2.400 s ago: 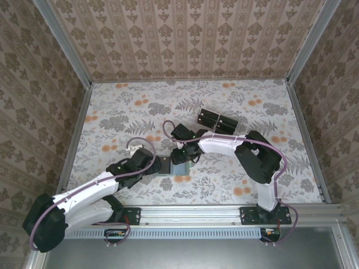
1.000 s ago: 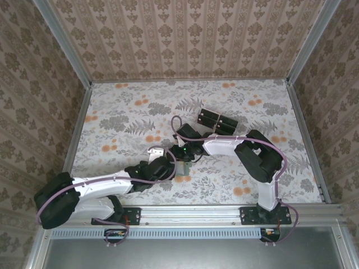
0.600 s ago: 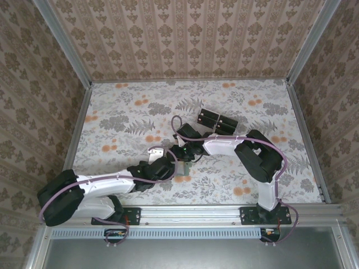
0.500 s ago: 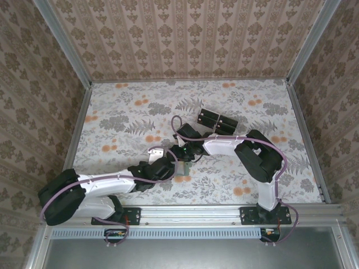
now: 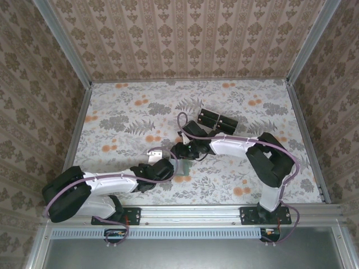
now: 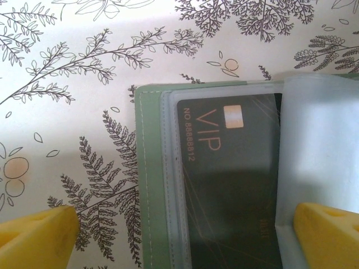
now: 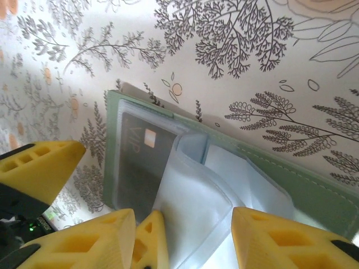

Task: Put the credit cards into the card holder
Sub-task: Flip over the card slot on the card holder.

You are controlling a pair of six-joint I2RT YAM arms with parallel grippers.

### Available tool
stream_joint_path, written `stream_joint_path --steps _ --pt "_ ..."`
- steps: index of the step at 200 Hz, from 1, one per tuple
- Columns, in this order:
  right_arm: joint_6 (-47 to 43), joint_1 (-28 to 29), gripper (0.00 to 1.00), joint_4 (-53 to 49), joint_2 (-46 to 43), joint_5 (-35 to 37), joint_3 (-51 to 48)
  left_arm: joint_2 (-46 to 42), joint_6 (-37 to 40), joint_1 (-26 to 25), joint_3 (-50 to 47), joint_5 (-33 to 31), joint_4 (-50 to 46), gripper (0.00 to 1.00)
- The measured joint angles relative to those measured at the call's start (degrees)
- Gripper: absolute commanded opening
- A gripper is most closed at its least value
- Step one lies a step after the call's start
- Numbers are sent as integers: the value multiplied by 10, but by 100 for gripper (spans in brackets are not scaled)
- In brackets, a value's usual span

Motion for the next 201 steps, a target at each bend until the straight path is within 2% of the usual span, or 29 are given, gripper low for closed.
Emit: stream_joint_path --steps 62,201 --pt "41 4 49 28 -9 0 -45 0 -2 0 -3 -4 2 100" --pt "74 28 49 62 -22 1 -51 -7 -6 0 -9 -7 2 100"
